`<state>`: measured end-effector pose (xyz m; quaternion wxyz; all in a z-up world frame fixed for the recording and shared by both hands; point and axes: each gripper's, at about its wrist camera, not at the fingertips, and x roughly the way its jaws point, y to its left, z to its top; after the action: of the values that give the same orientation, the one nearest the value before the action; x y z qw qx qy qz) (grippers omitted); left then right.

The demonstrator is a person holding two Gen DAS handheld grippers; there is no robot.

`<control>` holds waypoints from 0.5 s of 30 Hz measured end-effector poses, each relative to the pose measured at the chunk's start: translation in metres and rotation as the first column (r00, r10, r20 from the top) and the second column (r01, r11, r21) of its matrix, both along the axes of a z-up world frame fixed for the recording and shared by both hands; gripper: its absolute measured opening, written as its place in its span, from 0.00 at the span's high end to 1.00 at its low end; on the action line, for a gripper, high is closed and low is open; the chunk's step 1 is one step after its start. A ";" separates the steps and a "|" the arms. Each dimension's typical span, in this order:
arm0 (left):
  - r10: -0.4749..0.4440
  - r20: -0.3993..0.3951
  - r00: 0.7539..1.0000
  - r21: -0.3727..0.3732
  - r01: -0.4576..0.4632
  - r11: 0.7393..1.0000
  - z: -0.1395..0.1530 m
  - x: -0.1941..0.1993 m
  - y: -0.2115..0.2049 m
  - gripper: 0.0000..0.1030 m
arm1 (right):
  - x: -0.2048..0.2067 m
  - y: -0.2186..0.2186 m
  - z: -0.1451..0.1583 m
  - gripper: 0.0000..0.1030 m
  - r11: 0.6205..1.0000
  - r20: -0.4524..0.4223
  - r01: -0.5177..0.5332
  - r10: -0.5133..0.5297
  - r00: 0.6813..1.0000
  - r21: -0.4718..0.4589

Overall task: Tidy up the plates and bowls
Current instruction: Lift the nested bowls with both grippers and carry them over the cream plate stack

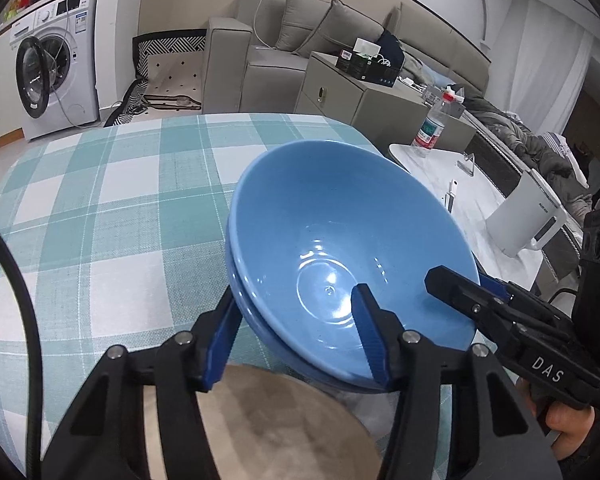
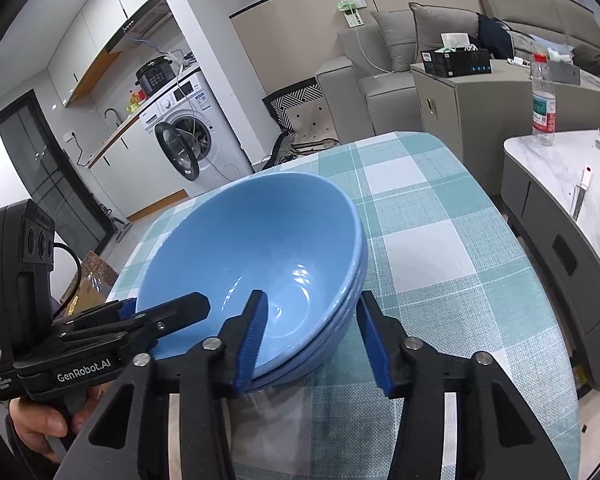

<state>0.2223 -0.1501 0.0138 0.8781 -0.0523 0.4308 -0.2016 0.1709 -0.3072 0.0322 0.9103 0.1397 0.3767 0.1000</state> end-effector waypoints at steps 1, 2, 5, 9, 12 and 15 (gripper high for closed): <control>0.000 0.001 1.000 0.001 0.000 1.000 0.000 0.000 0.000 0.47 | 0.000 0.001 0.000 0.54 1.000 0.002 0.000 0.000 1.000 -0.004; 0.000 0.001 1.000 0.003 0.000 1.000 0.000 0.000 0.000 0.47 | 0.000 0.001 0.000 0.54 1.000 0.002 -0.001 0.001 1.000 -0.005; -0.001 0.006 1.000 0.018 0.001 1.000 0.000 -0.001 -0.001 0.47 | -0.001 0.002 0.001 0.54 1.000 0.002 0.000 0.000 1.000 -0.010; 0.001 0.010 1.000 0.036 -0.001 0.999 0.001 -0.001 -0.002 0.48 | -0.001 0.003 0.001 0.54 1.000 0.001 0.000 0.000 1.000 -0.017; 0.005 0.009 1.000 0.038 -0.005 0.999 0.001 -0.002 -0.002 0.48 | -0.001 0.004 0.001 0.54 1.000 0.002 -0.001 0.001 1.000 -0.017; 0.006 0.010 1.000 0.042 -0.007 0.999 0.001 -0.003 -0.002 0.48 | -0.001 0.004 0.002 0.54 1.000 0.005 -0.002 0.002 1.000 -0.018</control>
<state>0.2194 -0.1524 0.0149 0.8818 -0.0343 0.4303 -0.1899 0.1694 -0.3030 0.0344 0.9123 0.1310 0.3756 0.0978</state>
